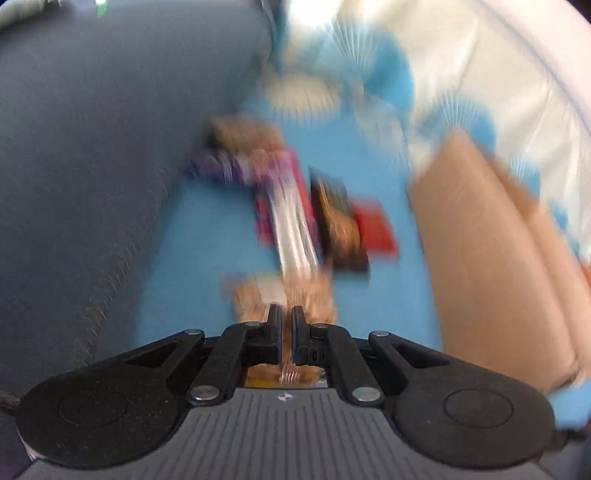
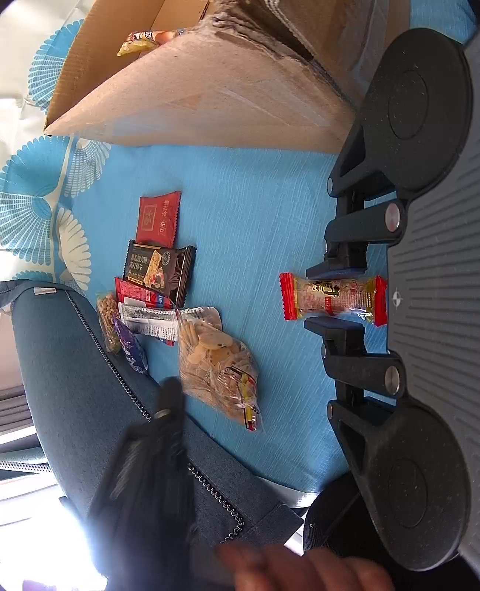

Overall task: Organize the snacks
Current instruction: 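Grasp the clear bag of cookies with the left tool while the right tool holds the candy, then lift the cookie bag and red candy and carry both toward the cardboard box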

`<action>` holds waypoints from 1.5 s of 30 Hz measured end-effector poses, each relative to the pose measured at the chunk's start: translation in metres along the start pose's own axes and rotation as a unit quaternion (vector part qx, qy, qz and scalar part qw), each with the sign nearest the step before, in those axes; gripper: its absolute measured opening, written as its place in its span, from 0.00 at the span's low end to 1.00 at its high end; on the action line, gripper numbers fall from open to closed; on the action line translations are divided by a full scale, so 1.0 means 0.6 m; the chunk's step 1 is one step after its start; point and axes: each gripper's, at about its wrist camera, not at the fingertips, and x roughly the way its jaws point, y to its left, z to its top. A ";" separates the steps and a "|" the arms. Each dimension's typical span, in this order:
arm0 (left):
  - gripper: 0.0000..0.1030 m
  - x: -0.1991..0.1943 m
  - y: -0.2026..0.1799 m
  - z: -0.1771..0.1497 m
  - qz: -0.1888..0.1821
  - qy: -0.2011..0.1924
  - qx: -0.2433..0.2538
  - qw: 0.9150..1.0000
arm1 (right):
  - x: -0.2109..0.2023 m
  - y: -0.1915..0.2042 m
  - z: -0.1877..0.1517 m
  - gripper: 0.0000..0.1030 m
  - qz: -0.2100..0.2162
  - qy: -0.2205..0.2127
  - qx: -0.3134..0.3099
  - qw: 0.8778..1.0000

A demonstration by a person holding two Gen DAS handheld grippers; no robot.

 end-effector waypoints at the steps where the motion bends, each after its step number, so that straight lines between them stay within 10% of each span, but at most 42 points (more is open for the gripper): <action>1: 0.05 0.002 -0.003 0.004 0.000 0.009 0.010 1.000 | 0.001 0.001 0.000 0.22 0.000 0.000 -0.002 1.000; 10: 0.09 -0.017 -0.041 -0.021 0.005 -0.019 0.088 0.996 | 0.002 0.005 -0.001 0.22 -0.003 -0.004 -0.009 1.000; 14: 0.55 -0.029 -0.043 -0.028 0.017 -0.066 0.076 0.995 | 0.002 0.009 -0.001 0.22 -0.007 -0.004 -0.017 1.000; 27: 0.74 0.012 -0.036 -0.012 0.000 -0.004 0.063 0.998 | -0.001 0.023 -0.005 0.18 -0.032 -0.023 -0.048 0.998; 37: 0.72 0.030 -0.054 -0.018 -0.010 0.018 0.093 0.995 | 0.004 0.020 -0.005 0.18 -0.040 -0.017 -0.052 0.998; 41: 0.34 0.027 -0.055 -0.021 -0.015 0.013 0.097 0.995 | 0.004 0.019 -0.007 0.18 -0.040 -0.019 -0.054 0.998; 45: 0.33 0.002 -0.050 -0.023 -0.015 -0.030 0.092 0.995 | 0.006 0.020 -0.007 0.19 -0.042 -0.020 -0.055 0.997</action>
